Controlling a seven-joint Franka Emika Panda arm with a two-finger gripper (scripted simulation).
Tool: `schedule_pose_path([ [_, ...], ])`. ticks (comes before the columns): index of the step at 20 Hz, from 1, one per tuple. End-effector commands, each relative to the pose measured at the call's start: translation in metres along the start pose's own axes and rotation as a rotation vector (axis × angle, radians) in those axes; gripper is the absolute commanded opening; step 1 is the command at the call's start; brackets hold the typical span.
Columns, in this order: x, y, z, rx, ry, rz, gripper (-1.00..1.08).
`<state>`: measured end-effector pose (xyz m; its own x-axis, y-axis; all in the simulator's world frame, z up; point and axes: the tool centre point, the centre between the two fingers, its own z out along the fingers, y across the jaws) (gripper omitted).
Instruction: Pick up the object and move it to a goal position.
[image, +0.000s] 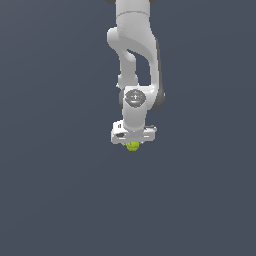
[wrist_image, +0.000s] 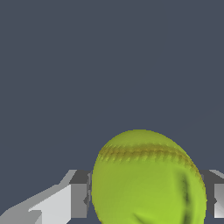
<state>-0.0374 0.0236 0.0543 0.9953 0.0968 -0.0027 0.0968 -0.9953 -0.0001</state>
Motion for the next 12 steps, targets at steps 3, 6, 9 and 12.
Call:
schedule_pose_path([
  [3, -0.004, -0.008, -0.021, 0.0, 0.002, 0.0, -1.0],
  [6, -0.009, -0.015, -0.04, 0.0, 0.002, 0.0, -1.0],
  [9, -0.014, -0.025, -0.064, -0.001, 0.003, -0.001, -1.0],
  [12, -0.021, -0.035, -0.092, -0.001, 0.003, -0.001, -1.0],
])
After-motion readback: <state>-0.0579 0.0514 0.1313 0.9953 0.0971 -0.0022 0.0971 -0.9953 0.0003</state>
